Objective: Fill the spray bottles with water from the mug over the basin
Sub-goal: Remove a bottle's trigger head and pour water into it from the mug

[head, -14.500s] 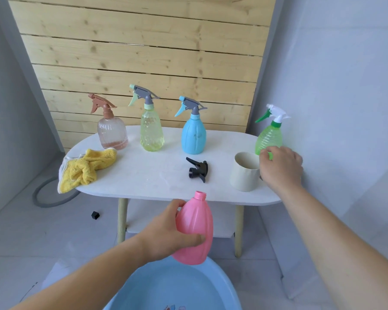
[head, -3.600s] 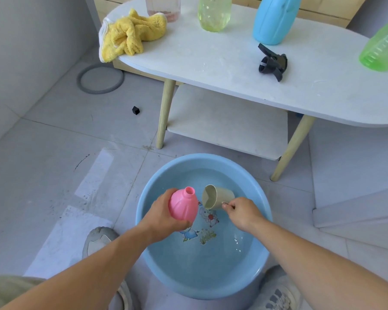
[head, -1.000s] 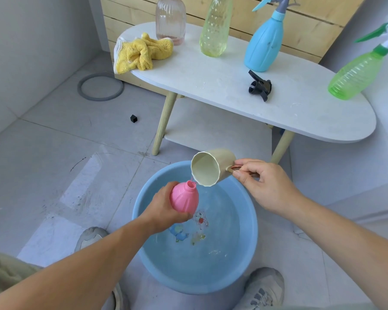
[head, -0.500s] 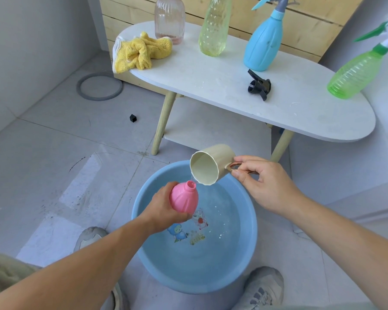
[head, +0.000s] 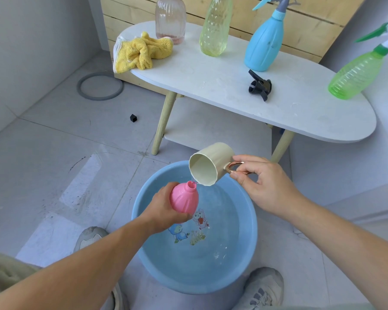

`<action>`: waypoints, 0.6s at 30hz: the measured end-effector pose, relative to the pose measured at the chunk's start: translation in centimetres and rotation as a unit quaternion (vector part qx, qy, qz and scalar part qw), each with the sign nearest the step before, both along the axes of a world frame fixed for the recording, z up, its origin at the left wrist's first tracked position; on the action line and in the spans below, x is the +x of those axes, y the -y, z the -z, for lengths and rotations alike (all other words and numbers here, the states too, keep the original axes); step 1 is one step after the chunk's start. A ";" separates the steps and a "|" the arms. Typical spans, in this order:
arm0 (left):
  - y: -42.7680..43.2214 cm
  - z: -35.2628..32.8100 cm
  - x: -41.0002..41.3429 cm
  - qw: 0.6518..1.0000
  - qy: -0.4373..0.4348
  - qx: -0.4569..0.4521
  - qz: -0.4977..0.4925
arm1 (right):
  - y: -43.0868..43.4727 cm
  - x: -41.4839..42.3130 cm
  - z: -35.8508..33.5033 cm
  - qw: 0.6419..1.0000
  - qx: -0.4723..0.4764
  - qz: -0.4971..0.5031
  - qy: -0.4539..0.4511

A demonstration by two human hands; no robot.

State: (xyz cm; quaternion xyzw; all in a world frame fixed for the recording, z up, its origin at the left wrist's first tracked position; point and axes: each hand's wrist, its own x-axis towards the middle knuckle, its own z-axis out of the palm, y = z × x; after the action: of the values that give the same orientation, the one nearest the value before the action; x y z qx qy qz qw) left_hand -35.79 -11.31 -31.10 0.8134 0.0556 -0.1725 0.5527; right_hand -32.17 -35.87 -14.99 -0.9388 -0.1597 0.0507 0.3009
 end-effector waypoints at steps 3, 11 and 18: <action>0.1 -0.1 0.0 1.000 0.000 0.002 0.002 | -0.1 -0.1 -0.1 1.000 -0.007 -0.009 0.005; 0.0 0.0 0.0 1.000 -0.001 0.006 0.006 | 0.2 0.0 0.2 0.998 -0.045 -0.035 0.024; 0.1 0.2 0.0 1.000 0.001 0.008 0.004 | 0.1 0.1 0.2 0.997 -0.051 -0.038 0.033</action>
State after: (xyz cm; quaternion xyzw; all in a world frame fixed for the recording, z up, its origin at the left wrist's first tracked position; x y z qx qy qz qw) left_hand -35.78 -11.38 -31.26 0.8182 0.0535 -0.1738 0.5454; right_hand -32.11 -35.94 -15.22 -0.9472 -0.2027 0.0391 0.2452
